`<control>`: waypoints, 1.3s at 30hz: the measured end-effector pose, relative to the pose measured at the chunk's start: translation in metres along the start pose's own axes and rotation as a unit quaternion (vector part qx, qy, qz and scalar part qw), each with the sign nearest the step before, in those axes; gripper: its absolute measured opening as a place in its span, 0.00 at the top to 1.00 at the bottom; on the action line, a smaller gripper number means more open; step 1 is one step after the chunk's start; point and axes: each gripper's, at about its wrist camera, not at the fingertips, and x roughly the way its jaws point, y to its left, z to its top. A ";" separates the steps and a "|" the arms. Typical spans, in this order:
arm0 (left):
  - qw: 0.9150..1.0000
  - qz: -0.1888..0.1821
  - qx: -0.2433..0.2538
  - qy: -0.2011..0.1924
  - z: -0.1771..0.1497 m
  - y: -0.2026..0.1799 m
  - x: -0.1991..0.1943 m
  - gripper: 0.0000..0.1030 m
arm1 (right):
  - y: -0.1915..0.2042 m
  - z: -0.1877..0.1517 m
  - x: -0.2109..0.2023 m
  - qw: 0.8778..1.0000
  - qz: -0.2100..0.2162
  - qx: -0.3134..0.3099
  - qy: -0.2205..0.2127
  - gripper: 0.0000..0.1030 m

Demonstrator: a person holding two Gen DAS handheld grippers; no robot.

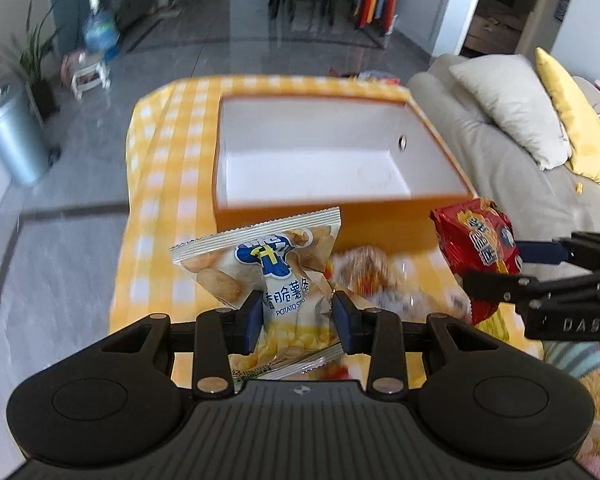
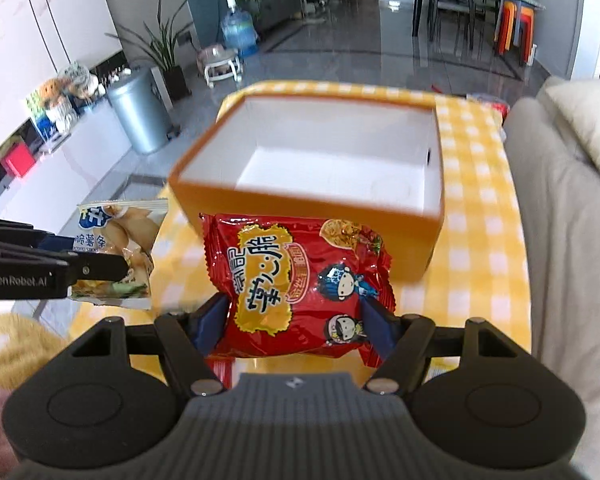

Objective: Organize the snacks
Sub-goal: 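Close both grippers on their bags and lift them toward the orange box, then lower both bags into the orange box and open both grippers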

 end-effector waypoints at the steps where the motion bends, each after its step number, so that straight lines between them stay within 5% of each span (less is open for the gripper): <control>1: 1.000 -0.002 0.010 -0.007 0.009 -0.002 -0.001 0.60 | -0.002 0.008 -0.001 1.000 0.004 0.002 -0.005 0.33; 9: 0.997 -0.003 0.079 -0.026 0.068 -0.015 0.019 0.60 | -0.022 0.079 0.016 0.999 0.015 0.026 -0.015 0.32; 19: 0.990 -0.009 0.123 0.061 0.111 -0.017 0.087 0.60 | -0.046 0.135 0.105 0.994 0.018 0.070 0.079 0.32; 26: 0.981 -0.008 0.119 0.156 0.116 -0.005 0.137 0.60 | -0.057 0.139 0.170 0.978 0.028 0.096 0.185 0.32; 39: 0.972 0.005 0.067 0.223 0.118 0.013 0.186 0.59 | -0.070 0.124 0.239 0.943 0.043 0.158 0.289 0.32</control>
